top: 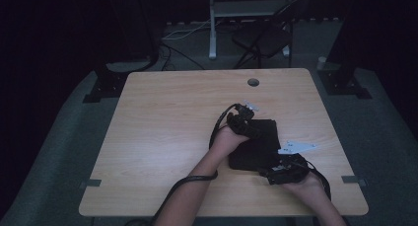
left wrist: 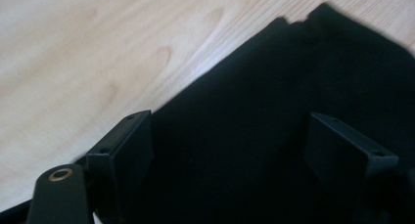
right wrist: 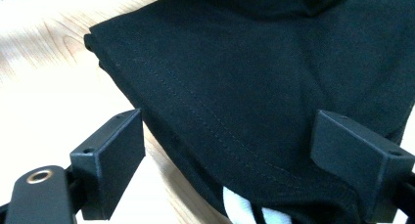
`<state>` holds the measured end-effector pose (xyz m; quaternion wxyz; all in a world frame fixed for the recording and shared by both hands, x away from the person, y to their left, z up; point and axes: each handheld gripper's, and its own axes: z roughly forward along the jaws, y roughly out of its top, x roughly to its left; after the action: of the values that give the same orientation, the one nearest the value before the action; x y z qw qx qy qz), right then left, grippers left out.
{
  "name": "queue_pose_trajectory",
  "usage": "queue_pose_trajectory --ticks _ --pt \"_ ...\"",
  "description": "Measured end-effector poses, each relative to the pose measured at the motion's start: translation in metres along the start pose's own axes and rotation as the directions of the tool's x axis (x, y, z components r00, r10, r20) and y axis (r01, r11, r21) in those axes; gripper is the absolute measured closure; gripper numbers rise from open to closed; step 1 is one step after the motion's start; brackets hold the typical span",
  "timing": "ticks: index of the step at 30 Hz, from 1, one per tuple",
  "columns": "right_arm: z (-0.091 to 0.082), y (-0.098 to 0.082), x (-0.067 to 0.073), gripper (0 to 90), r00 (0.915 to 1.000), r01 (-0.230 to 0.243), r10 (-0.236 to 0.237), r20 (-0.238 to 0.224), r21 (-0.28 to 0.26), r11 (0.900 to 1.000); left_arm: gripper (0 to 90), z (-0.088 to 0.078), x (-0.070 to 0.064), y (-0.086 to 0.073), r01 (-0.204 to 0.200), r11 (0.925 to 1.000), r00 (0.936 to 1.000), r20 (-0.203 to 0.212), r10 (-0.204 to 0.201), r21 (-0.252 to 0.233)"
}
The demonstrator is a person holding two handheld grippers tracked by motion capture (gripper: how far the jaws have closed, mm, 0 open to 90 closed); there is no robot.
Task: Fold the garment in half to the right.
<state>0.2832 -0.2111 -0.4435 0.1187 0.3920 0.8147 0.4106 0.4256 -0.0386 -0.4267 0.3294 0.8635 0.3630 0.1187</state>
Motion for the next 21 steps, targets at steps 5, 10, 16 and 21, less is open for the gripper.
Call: queue_pose_trajectory --ticks 5,10,16,21 --pt "-0.005 0.003 -0.005 13.3 0.9992 0.006 -0.007 -0.039 -0.028 1.0 19.4 -0.014 -0.001 -0.003 0.01 0.9997 0.9993 0.036 -0.009 -0.021" --pt "-0.026 0.012 -0.017 13.3 0.9956 0.088 -0.091 -0.022 -0.101 0.991 19.3 -0.048 -0.009 -0.021 -0.108 0.9941 0.9826 0.151 0.108 -0.004" --pt "-0.012 0.022 -0.02 13.2 0.9627 0.266 -0.268 -0.038 -0.036 0.963 19.3 -0.059 -0.008 -0.044 -0.173 0.9844 0.9672 0.194 0.164 0.031" --pt "0.008 0.028 -0.026 12.3 0.9641 0.259 -0.255 -0.074 0.054 0.964 19.3 -0.058 -0.007 -0.061 -0.214 0.9758 0.9511 0.238 0.197 0.046"
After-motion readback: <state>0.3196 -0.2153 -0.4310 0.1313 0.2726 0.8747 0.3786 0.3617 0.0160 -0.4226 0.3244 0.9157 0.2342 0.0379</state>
